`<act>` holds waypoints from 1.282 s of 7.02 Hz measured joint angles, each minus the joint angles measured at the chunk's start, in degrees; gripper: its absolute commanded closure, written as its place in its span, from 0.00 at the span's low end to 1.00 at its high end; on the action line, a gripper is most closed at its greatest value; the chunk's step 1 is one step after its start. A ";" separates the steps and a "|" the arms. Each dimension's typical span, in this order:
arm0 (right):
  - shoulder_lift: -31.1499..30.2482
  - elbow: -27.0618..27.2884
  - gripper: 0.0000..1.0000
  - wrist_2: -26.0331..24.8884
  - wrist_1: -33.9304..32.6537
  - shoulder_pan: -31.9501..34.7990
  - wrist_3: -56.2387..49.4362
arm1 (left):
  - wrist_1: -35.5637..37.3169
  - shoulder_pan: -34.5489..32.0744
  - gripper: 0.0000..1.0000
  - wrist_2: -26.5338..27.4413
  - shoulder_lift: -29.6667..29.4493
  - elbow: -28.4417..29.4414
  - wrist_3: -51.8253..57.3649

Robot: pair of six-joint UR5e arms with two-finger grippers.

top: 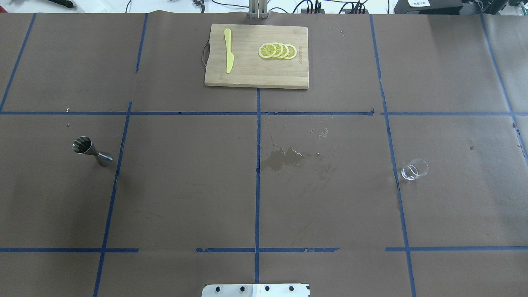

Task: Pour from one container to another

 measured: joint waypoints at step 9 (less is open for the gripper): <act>-0.53 -8.34 0.00 -0.76 18.84 -2.02 15.94 | -2.35 0.04 0.00 4.52 -0.11 -0.31 -2.69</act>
